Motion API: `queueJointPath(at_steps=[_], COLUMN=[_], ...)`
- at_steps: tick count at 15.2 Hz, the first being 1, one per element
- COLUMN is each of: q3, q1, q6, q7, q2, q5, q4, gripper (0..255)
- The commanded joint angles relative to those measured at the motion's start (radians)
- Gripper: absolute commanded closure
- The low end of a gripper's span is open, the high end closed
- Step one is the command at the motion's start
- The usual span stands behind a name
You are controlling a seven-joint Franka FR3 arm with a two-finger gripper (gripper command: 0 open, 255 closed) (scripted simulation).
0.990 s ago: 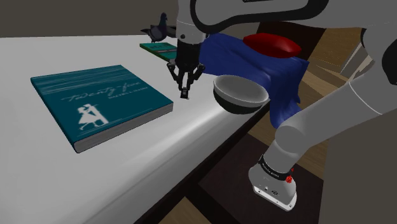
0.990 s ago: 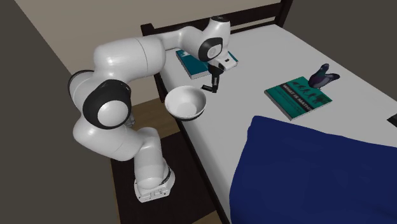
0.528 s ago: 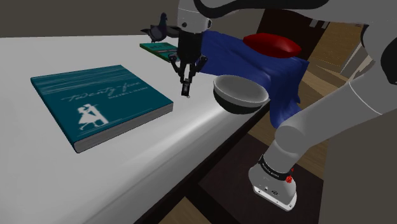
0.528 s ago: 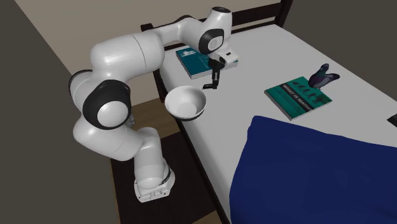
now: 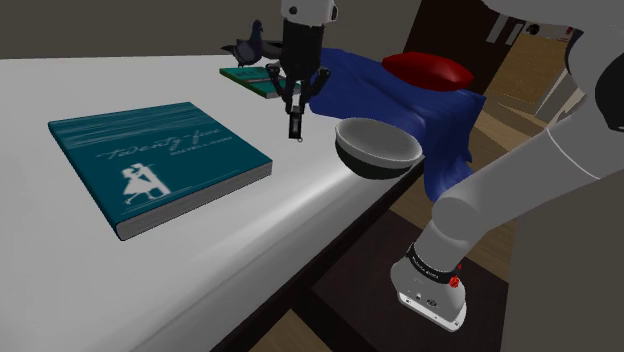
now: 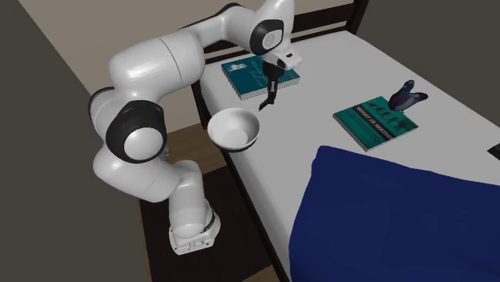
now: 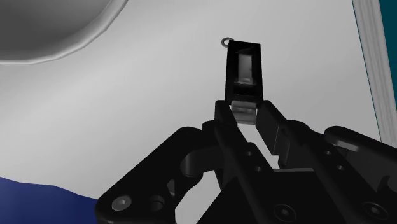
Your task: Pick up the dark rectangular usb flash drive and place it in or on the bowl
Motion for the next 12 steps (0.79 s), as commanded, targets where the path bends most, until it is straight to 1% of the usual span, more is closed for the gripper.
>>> queueJointPath(at_steps=[1,12], q3=[-0.002,-0.002], q1=[-0.002,-0.014], q6=[-0.028,-0.175], q7=[0.001,0.017], q2=[0.005,0.053], q5=[-0.003,-0.026], q4=[0.032,0.222], gripper=[255,255])
